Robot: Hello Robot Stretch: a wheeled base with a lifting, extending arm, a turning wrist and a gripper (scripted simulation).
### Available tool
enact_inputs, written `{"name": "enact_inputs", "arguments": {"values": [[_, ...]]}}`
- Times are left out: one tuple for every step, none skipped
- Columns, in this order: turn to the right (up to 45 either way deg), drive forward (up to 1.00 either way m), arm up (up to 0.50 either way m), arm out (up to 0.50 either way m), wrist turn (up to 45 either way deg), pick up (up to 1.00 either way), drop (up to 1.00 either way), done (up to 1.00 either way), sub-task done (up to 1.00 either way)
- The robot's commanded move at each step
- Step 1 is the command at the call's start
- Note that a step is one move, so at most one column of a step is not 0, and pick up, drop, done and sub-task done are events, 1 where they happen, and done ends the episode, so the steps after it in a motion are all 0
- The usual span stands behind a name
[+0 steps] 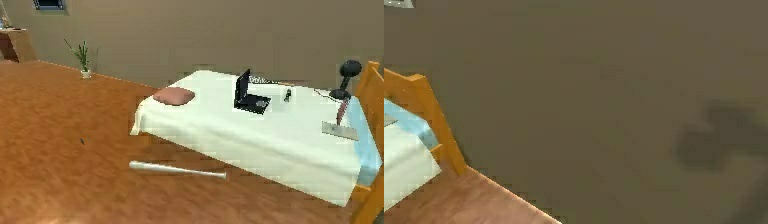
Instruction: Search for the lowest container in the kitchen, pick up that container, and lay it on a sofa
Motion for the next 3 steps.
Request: {"name": "enact_inputs", "arguments": {"values": [[-45.0,0.00,0.00,0.00,0.0,0.00,0.00,0.00,0.00],[-18.0,0.00,0.00,0.00,0.0,0.00,0.00,0.00,0.00],[0.0,1.00,0.00,0.00,0.0,0.00,0.00,0.00,0.00]]}}
